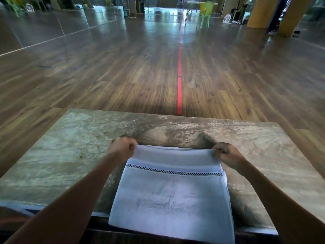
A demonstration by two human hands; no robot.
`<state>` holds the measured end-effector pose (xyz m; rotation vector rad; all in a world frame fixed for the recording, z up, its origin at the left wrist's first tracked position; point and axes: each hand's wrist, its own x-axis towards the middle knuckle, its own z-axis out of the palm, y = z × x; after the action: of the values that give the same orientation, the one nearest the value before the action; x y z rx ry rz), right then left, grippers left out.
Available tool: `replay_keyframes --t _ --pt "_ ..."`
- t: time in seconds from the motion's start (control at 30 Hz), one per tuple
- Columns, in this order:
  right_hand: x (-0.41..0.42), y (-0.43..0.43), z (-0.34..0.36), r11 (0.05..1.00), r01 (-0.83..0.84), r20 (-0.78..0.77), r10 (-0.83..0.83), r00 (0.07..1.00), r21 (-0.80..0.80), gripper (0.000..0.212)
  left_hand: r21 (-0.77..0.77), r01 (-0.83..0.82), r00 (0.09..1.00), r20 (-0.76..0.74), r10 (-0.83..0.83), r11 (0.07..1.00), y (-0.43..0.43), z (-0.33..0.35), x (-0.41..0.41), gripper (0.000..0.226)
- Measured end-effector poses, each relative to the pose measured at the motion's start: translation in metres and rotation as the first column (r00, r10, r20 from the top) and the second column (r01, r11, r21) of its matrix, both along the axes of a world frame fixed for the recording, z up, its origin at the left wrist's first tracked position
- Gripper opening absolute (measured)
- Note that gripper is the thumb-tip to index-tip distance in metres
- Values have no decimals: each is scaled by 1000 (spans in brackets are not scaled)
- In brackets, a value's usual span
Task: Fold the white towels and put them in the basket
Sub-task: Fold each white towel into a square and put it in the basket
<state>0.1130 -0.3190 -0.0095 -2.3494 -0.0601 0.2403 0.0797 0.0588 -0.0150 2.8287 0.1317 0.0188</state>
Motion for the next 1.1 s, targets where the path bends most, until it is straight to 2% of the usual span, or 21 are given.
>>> replay_keyframes --t 0.13,0.37,0.5,0.57,0.63,0.73,0.9,0.97,1.07,1.1 --pt "5 -2 -5 997 -16 53 20 998 -78 14 -41 41 999 16 -40 998 7 -6 5 15" --pt "5 1 -3 987 27 103 -11 995 -157 10 -104 54 998 18 -52 993 8 -7 8 15" --pt "6 4 -4 955 -45 78 71 994 -294 30 -39 114 993 -5 -114 993 7 -4 9 24" --pt "4 7 0 949 -67 78 96 992 -309 23 24 144 988 -49 -143 989 3 -1 9 25" --pt "2 7 5 947 -80 73 107 992 -312 5 35 137 988 -76 -134 990 2 4 7 18" --pt "-1 5 11 935 -117 53 143 988 -333 7 -12 147 985 -92 -147 989 5 11 1 11" --pt "-9 -5 17 927 -205 -64 195 979 -315 11 -174 216 963 -128 -239 961 12 20 -10 5" --pt "-13 -12 22 911 -296 -148 263 953 -286 13 -235 259 923 -224 -312 937 13 28 -15 3" --pt "-20 -22 33 864 -442 -314 361 878 -241 13 -274 297 807 -440 -394 915 17 38 -20 2" --pt "-22 -24 34 856 -459 -344 368 864 -237 12 -279 304 789 -463 -404 911 17 38 -21 2"
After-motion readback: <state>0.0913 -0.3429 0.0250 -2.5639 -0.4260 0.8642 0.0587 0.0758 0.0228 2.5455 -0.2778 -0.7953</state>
